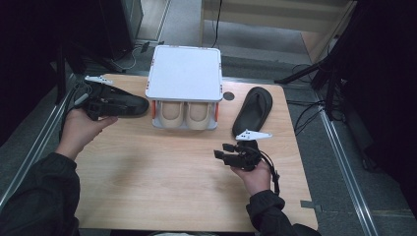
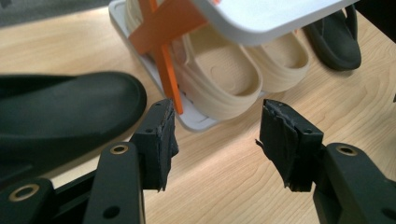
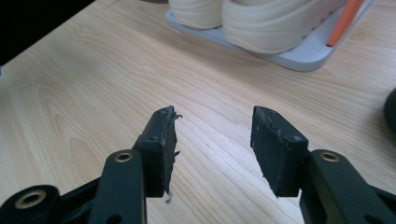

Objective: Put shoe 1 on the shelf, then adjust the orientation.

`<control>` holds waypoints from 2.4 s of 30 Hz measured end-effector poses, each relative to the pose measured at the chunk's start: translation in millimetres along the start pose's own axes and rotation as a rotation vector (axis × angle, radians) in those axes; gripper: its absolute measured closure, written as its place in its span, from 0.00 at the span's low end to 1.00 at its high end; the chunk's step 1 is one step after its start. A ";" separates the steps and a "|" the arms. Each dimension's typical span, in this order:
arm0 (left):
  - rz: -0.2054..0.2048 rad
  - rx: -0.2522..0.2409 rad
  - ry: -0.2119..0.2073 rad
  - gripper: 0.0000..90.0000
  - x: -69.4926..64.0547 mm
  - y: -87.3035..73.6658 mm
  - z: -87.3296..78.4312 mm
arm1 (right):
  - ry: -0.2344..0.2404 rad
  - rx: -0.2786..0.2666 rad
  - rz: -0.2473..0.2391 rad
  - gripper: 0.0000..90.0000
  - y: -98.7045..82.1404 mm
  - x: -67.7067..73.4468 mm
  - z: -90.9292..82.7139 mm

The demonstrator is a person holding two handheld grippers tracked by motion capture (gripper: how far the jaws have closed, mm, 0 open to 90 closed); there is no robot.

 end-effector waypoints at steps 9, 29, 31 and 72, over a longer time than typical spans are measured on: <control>-0.022 0.011 0.007 0.63 11.8 -16.6 9.3 | -0.011 -0.009 0.006 0.58 1.1 -4.3 0.6; -0.063 -0.039 0.058 1.00 43.7 -28.4 29.8 | -0.005 -0.040 0.032 0.60 6.3 -7.0 1.2; -0.076 -0.049 0.065 1.00 48.6 -27.5 33.4 | -0.006 -0.033 0.031 0.60 5.1 -7.8 2.6; -0.169 0.016 0.154 1.00 108.9 -23.1 103.2 | -0.044 0.014 0.050 0.60 -21.2 -6.6 -1.8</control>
Point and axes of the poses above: each handheld gripper's, and its own axes: z roughly forward along the jaws, y roughly out of its top, x roughly to its left, the point moved 10 cm from there along z, roughly forward along the jaws, and after that the axes turned 1 degree about x, right-handed, at the moved point
